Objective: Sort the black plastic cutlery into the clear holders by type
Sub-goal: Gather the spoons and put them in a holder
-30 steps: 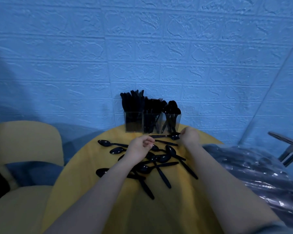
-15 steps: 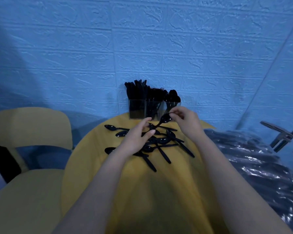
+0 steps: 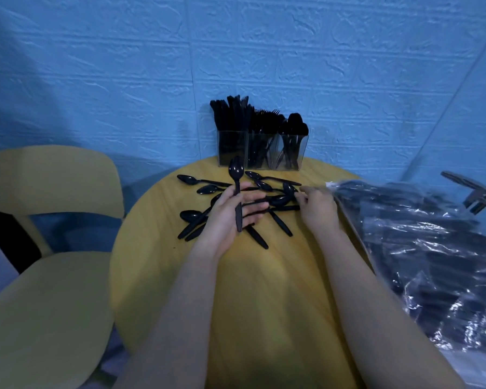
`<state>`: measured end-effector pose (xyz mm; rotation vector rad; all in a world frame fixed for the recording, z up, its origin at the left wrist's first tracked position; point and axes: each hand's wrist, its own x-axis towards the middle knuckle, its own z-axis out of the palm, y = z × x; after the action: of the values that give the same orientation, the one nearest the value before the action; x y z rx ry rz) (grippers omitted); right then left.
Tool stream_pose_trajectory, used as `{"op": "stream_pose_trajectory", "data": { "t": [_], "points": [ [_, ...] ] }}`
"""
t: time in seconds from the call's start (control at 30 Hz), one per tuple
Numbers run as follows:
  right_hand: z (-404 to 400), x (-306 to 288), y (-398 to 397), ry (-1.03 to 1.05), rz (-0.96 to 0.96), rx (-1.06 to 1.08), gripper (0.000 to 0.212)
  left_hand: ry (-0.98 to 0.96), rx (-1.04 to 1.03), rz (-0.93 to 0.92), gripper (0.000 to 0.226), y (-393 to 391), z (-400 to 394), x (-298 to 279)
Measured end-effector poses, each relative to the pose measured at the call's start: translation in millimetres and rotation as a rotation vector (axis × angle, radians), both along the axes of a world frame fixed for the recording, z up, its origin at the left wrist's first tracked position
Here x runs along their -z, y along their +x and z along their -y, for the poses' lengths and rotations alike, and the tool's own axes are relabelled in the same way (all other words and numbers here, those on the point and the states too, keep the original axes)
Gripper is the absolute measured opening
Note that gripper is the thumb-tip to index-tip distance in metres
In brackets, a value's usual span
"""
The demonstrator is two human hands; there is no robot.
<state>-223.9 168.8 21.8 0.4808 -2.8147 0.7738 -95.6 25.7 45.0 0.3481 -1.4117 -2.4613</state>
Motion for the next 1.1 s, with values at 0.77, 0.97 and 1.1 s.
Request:
{"op": "stream_pose_trajectory", "data": {
  "t": [0.77, 0.97, 1.1],
  "points": [
    [44, -25, 73, -0.79, 0.37, -0.207, 0.008, 0.021, -0.042, -0.084, 0.029, -17, 6, 12],
    [47, -18, 79, -0.659, 0.336, -0.22, 0.008, 0.073, 0.011, -0.097, 0.03, -20, 2, 10],
    [42, -19, 81, -0.521, 0.269, -0.261, 0.01, -0.003, 0.015, -0.092, 0.025, -20, 0, 13]
  ]
}}
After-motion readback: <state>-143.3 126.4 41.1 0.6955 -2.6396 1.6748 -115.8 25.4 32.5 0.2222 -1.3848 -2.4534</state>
